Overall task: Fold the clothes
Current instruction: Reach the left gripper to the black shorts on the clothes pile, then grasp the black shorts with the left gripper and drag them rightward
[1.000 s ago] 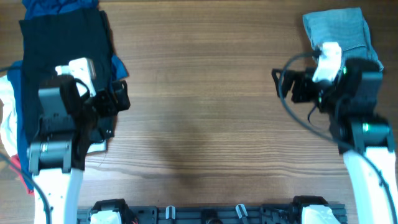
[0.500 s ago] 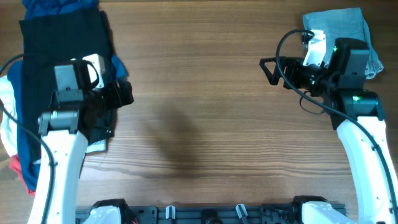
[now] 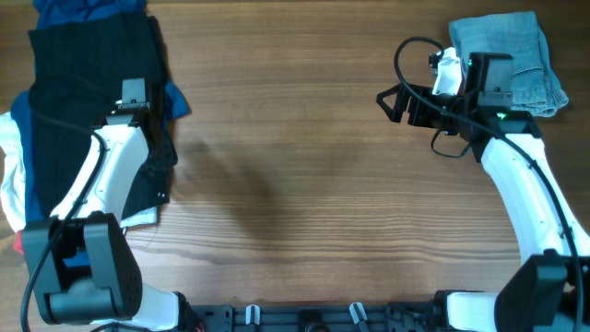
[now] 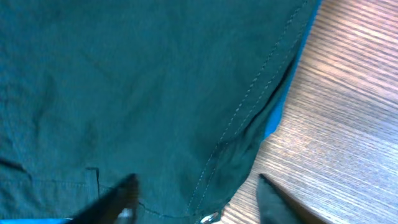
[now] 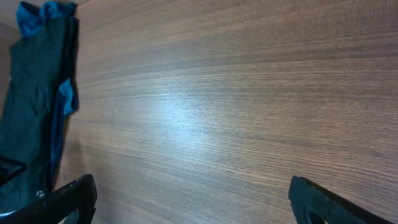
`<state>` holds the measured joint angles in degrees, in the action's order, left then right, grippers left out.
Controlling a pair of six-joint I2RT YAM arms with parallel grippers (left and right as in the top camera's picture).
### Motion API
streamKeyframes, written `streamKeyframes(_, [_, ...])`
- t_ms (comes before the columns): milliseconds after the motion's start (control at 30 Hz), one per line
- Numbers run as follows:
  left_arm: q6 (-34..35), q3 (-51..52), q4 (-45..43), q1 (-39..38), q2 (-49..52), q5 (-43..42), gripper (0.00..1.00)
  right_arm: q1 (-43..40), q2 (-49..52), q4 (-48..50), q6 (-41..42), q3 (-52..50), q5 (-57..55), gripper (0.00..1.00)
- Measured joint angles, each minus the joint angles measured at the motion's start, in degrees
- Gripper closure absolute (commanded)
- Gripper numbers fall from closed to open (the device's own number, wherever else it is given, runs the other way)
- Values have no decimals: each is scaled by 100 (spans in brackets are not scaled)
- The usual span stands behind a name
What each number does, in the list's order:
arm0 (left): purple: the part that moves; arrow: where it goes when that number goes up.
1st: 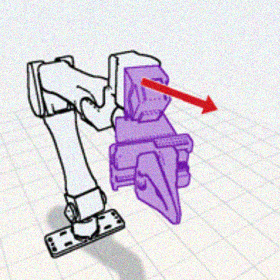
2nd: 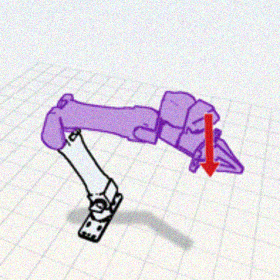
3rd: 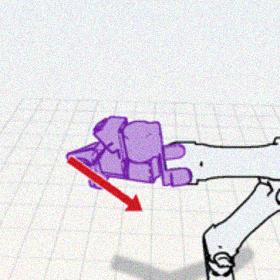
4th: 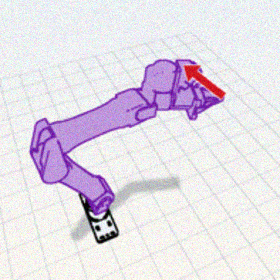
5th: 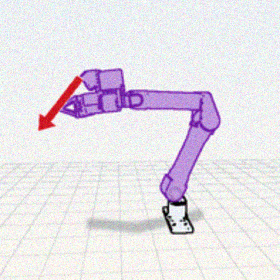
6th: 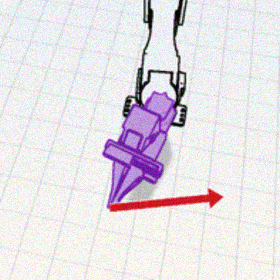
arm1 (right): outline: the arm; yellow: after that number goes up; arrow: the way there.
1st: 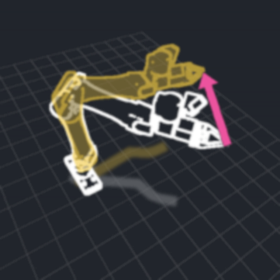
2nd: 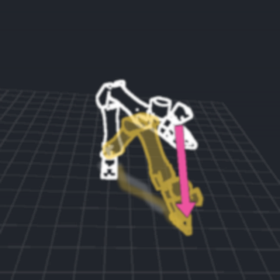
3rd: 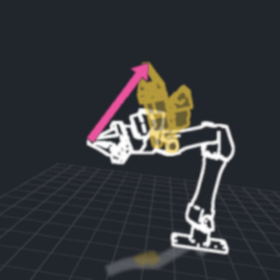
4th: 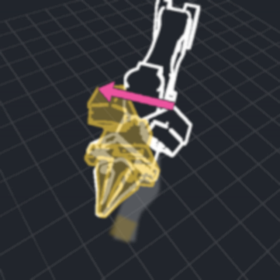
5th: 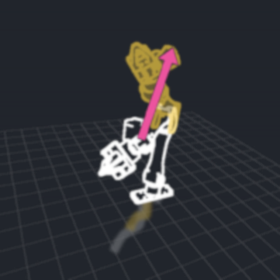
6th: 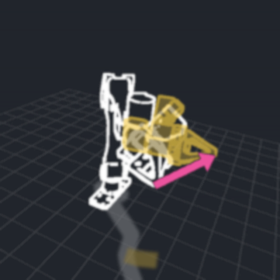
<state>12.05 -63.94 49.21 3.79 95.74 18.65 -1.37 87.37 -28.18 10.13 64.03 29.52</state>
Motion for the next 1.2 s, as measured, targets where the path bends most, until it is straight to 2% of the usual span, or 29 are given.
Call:
streamKeyframes(200, [9,0,101,0,31,17,43,0,136,157,15,0,0,0])
streamKeyframes(367, [9,-11,227,0,562,-57,45,0,136,168,13,0,0,1])
streamKeyframes(467, [2,-11,225,0,876,-72,55,0,136,168,15,0,0,1])
streamKeyframes(633, [39,-11,129,0,933,-48,96,0,136,170,15,0,0,0])
streamKeyframes(733, [26,-33,122,0,933,72,96,0,136,170,15,0,0,1])
streamKeyframes(833, [57,-310,562,0,938,142,96,0,136,175,13,0,0,1])
streamKeyframes(1033, [321,-1805,2162,-11,981,249,96,0,136,214,15,0,-2,1])
streamKeyframes(1200, [382,-2916,2660,-293,977,247,96,0,136,205,15,0,0,0])
